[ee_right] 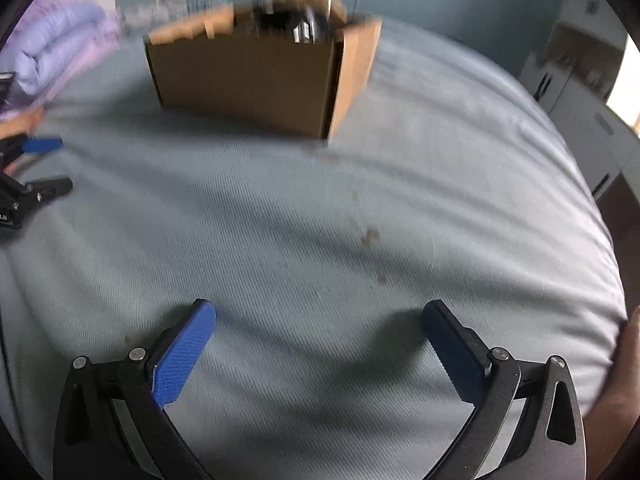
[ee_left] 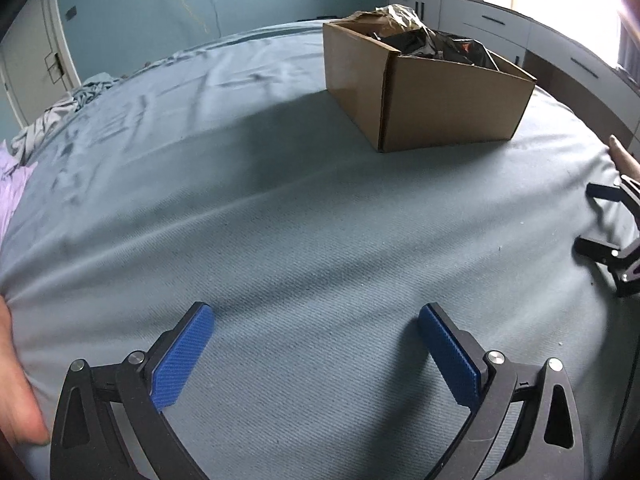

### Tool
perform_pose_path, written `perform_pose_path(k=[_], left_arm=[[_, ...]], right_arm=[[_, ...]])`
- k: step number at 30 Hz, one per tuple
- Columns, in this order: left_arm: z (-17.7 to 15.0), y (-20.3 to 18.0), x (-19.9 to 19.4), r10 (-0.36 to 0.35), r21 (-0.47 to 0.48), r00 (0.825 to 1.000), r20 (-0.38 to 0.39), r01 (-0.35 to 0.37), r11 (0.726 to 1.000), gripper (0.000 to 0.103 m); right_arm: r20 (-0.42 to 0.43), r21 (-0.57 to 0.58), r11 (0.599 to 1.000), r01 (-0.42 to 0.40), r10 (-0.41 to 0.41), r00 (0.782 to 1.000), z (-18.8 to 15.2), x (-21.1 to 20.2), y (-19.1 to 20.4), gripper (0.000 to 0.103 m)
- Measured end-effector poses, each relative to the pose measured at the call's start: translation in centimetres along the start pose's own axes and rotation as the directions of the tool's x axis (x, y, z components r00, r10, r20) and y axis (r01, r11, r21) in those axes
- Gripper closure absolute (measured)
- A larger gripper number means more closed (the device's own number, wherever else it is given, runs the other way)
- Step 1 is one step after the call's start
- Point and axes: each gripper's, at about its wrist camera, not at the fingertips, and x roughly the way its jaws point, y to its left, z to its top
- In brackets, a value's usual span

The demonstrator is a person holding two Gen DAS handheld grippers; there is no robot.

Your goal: Organize snacks

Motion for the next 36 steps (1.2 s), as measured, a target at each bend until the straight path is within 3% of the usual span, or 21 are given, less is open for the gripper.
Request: perform_pose_path(k=[4, 12, 36], left_arm=[[0.3, 0.1, 0.2, 0.003, 0.002, 1.000, -0.001, -0.003, 1.000, 0.000], [0.7, 0.2, 0.5, 0.000, -0.006, 1.000, 0.004, 0.000, 1.000, 0.000], [0.6, 0.5, 0.3, -0.003, -0.010, 1.000, 0.009, 0.003, 1.000, 0.000]], right_arm=[[-0.014, 0.028, 0.999, -0.041, 0.041, 0.999, -0.3, 0.2, -0.8, 0.000], [-0.024, 0.022, 0.999, -0.032, 0.033, 0.999, 1.5, 0.8, -0.9, 0.000], [-0.023, 0.024, 0.999, -0.028, 0.028, 0.999, 1.4, 0.7, -1.1, 0.000]])
